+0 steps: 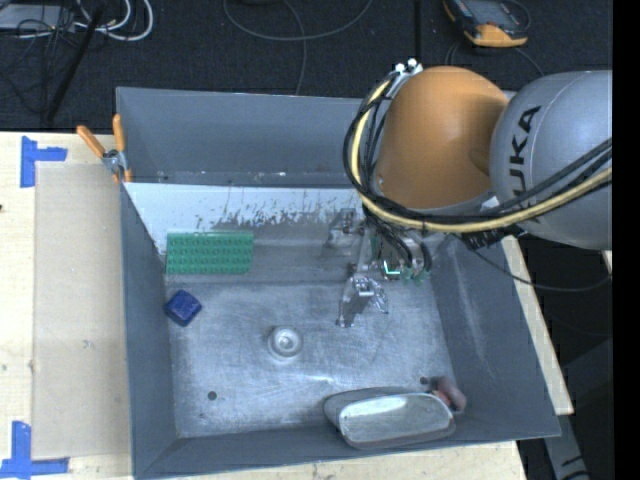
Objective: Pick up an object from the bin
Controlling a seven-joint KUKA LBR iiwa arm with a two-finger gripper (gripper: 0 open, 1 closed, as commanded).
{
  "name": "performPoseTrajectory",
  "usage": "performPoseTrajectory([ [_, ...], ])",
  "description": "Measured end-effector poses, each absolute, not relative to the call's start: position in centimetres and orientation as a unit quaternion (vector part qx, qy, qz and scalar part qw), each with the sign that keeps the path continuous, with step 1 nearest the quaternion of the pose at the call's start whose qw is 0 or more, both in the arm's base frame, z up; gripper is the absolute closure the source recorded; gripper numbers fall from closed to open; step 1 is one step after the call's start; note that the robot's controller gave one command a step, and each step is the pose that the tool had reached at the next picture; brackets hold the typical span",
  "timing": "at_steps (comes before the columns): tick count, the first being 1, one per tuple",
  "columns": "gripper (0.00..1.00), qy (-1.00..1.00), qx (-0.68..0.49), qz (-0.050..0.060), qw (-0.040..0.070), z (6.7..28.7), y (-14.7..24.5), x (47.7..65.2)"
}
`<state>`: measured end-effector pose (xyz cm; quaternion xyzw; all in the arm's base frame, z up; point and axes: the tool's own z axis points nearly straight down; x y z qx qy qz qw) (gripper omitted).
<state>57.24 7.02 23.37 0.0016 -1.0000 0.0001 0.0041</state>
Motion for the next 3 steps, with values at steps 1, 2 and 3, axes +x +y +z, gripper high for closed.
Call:
performPoseTrajectory([
  [1, 0.00, -1.000, -0.013, 0.000, 0.006, 9.6, 4.4, 52.7],
  [2, 0.00, -1.000, 0.001, 0.001, 0.000, 11.5, -9.1, 51.3],
  [3, 0.00, -1.000, -0.019, -0.001, -0.004, 15.2, -1.1, 47.9],
])
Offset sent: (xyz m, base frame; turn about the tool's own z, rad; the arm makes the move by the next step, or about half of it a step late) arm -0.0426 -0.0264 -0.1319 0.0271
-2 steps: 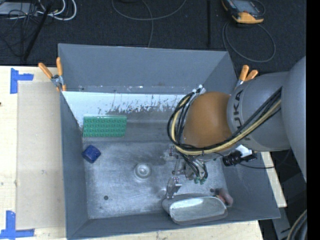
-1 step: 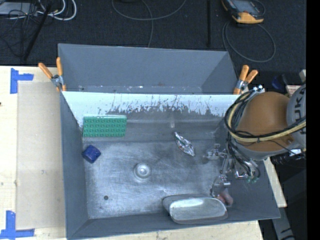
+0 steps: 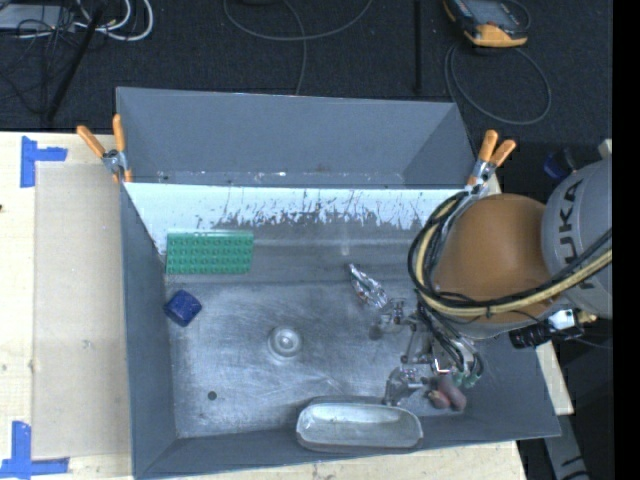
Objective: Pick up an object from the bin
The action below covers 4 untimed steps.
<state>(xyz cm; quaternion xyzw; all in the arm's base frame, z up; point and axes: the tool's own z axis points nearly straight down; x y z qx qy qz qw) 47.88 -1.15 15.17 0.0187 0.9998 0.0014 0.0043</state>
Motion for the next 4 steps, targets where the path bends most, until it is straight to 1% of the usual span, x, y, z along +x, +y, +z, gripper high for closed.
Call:
performPoseTrajectory([
  [1, 0.00, 1.000, -0.013, -0.001, -0.003, 11.9, -11.2, 47.0],
  [2, 0.00, 1.000, 0.006, 0.001, 0.003, 7.2, -13.5, 47.8],
  [3, 1.00, 1.000, 0.005, 0.001, 0.001, 7.2, -13.5, 47.6],
  [4, 1.00, 0.999, -0.043, -0.001, 0.004, 20.0, -15.4, 49.5],
])
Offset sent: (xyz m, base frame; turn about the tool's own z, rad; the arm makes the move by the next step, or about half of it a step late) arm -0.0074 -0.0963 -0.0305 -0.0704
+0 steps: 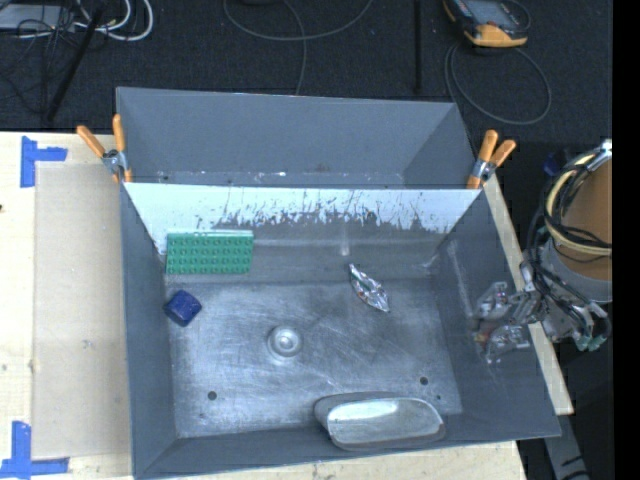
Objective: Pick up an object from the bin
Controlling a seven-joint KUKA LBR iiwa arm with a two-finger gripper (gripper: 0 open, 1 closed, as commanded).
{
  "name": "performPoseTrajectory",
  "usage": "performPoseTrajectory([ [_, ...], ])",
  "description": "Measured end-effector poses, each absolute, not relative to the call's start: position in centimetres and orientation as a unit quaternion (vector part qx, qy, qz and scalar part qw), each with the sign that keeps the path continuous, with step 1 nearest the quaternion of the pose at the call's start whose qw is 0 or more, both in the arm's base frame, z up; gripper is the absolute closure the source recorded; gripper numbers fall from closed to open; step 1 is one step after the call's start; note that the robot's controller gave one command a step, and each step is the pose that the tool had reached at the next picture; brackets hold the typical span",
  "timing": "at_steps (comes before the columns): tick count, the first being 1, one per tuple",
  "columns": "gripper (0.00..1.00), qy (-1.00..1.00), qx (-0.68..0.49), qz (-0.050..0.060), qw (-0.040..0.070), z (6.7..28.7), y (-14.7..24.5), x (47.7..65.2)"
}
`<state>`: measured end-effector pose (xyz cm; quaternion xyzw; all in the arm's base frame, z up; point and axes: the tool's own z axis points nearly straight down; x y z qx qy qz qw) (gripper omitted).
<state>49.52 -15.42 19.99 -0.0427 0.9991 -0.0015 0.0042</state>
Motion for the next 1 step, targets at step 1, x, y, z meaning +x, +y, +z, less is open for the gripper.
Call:
performPoseTrajectory([
  [1, 1.00, 0.986, -0.166, 0.000, 0.002, 25.29, -15.64, 51.22],
])
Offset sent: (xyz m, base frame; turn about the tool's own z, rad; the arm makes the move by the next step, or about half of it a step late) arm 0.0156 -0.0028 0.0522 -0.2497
